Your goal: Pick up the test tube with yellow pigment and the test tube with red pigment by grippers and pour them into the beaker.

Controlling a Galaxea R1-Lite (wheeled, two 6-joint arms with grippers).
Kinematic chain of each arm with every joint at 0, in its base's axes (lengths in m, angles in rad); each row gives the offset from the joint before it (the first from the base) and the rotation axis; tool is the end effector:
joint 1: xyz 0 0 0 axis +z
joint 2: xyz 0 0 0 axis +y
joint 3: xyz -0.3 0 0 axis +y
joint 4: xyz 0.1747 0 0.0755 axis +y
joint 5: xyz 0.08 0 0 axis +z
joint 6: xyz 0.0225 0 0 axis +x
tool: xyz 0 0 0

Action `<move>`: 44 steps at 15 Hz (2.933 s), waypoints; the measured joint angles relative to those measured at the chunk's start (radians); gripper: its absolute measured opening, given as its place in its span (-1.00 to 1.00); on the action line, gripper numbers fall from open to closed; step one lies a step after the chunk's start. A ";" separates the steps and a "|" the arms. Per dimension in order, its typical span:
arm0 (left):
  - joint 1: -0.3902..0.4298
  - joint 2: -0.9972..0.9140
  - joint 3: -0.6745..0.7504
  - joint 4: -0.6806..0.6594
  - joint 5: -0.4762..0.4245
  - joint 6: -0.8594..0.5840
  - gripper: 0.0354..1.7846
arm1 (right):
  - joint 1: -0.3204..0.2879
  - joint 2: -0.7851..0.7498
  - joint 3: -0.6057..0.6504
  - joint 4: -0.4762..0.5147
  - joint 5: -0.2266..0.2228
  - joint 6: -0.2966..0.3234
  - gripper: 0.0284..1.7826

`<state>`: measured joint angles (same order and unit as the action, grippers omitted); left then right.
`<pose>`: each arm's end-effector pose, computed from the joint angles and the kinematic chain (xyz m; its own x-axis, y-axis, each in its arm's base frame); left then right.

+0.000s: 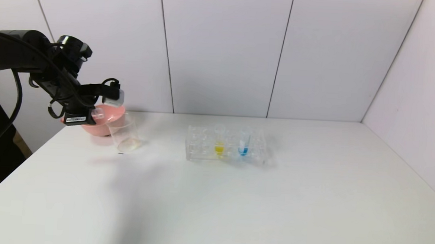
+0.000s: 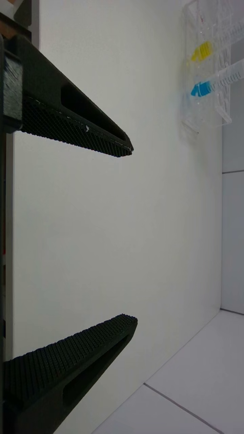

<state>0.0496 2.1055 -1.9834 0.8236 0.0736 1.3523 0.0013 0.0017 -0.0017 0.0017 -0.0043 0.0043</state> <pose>0.3948 0.0213 0.2287 0.5792 0.1024 -0.8087 0.7706 0.2547 0.5842 -0.0228 -0.0001 0.0758 1.0000 -0.0030 -0.0017 0.0030 1.0000 0.0043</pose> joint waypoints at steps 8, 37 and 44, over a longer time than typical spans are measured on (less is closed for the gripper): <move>-0.020 0.010 0.000 -0.027 0.050 0.007 -0.52 | 0.000 0.000 0.000 0.000 0.000 0.000 0.91; -0.073 0.021 0.000 -0.048 0.201 0.007 -0.52 | 0.000 0.000 0.000 0.000 0.000 0.000 0.91; -0.083 0.021 0.000 -0.059 0.201 0.005 -0.52 | 0.000 0.000 0.000 0.000 0.000 0.000 0.91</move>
<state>-0.0332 2.1264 -1.9834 0.7643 0.2747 1.3574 0.0013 0.0017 -0.0017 0.0017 -0.0047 0.0047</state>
